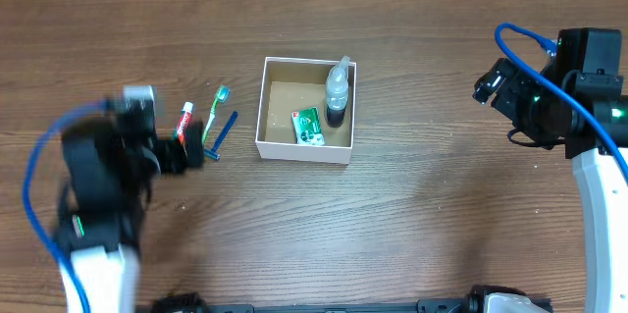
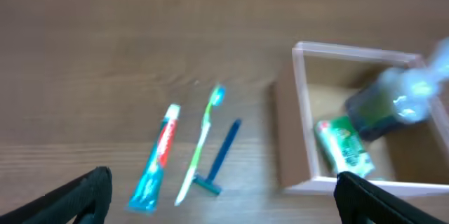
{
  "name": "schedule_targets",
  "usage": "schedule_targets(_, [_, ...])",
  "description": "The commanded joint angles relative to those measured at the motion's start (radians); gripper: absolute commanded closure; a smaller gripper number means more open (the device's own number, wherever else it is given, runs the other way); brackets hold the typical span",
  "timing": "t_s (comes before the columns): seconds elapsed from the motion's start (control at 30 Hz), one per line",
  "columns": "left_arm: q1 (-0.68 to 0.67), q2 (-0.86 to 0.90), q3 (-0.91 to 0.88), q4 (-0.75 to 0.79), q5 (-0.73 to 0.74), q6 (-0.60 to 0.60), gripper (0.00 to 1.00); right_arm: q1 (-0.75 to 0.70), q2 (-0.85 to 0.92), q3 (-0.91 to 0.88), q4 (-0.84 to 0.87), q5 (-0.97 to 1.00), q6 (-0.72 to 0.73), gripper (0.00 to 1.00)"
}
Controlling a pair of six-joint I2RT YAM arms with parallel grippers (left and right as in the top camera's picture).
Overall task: Pack container
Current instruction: 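Reach the left gripper to the Colgate toothpaste tube and grasp it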
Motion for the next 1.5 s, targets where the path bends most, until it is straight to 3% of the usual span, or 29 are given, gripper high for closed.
schedule_targets(0.0, [0.03,0.314,0.262,-0.15,-0.015,0.129,0.0,-0.002,-0.002,0.006,0.004,-0.002,0.005,0.0])
schedule_targets(0.1, [0.029,0.525,0.393,-0.219,-0.032,0.129,0.0,-0.002,-0.002,0.006,0.004,-0.002,0.005,0.0])
schedule_targets(0.27, [0.027,0.736,0.403,-0.198,-0.154,0.153,0.0,-0.002,-0.002,0.006,0.004,-0.002,0.005,0.0])
schedule_targets(0.43, [0.027,0.865,0.403,-0.16,-0.226,0.152,0.0,-0.002,-0.002,0.006,0.004,-0.002,0.005,0.0])
schedule_targets(0.8, [0.008,1.058,0.403,-0.023,-0.24,0.171,0.17,-0.002,-0.002,0.006,0.004,-0.002,0.005,0.0])
schedule_targets(0.93, [-0.026,1.067,0.403,-0.007,-0.244,0.182,0.33,-0.002,-0.002,0.006,0.004,-0.002,0.005,0.0])
schedule_targets(1.0, [-0.039,1.067,0.403,-0.01,-0.259,0.18,0.55,-0.002,-0.002,0.006,0.004,-0.002,0.005,0.0])
schedule_targets(1.13, [-0.056,1.067,0.403,-0.021,-0.259,0.151,0.82,-0.002,-0.002,0.006,0.004,-0.002,0.005,0.0])
schedule_targets(1.3, [-0.056,1.065,0.412,-0.08,-0.259,0.101,0.96,-0.002,-0.002,0.006,0.004,-0.002,0.005,0.0])
schedule_targets(1.47, [-0.069,1.065,0.644,-0.352,-0.249,0.061,0.96,-0.002,-0.002,0.006,0.004,-0.002,0.005,0.0])
